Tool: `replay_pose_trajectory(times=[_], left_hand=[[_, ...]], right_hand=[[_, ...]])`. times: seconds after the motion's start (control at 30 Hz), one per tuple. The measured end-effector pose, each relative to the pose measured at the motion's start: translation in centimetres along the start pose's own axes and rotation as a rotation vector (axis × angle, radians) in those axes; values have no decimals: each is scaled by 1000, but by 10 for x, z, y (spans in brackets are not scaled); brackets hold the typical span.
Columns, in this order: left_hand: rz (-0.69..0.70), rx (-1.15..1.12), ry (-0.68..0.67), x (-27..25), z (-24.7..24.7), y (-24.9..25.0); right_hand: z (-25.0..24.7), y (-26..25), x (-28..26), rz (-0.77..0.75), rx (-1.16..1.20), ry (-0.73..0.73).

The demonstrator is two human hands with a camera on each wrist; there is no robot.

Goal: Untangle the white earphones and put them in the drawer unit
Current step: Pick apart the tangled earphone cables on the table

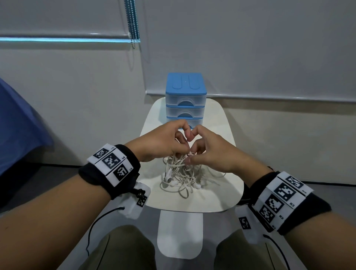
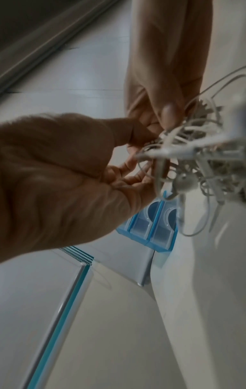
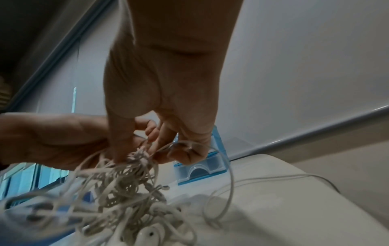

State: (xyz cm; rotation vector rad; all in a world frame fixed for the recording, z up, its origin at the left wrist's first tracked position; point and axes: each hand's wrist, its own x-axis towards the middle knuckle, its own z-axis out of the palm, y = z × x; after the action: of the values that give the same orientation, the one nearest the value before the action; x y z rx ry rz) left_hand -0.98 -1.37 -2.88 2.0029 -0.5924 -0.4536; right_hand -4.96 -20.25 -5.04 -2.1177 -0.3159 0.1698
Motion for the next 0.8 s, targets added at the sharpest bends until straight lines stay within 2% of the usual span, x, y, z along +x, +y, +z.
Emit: replay_pose_trajectory(times=[0.2, 0.37, 0.53, 0.7, 0.8], left_hand=[[62, 12, 115, -1, -4, -3], [236, 366, 209, -7, -9, -5], [271, 488, 141, -12, -4, -7], [274, 569, 200, -10, 1, -7], [300, 590, 178, -10, 1, -5]], right_hand=[[2, 6, 6, 17, 74, 84], [-2, 8, 4, 72, 184, 67], [-6, 11, 3, 91, 246, 59], [-11, 10, 1, 86, 307, 47], [-14, 11, -1, 88, 330, 43]])
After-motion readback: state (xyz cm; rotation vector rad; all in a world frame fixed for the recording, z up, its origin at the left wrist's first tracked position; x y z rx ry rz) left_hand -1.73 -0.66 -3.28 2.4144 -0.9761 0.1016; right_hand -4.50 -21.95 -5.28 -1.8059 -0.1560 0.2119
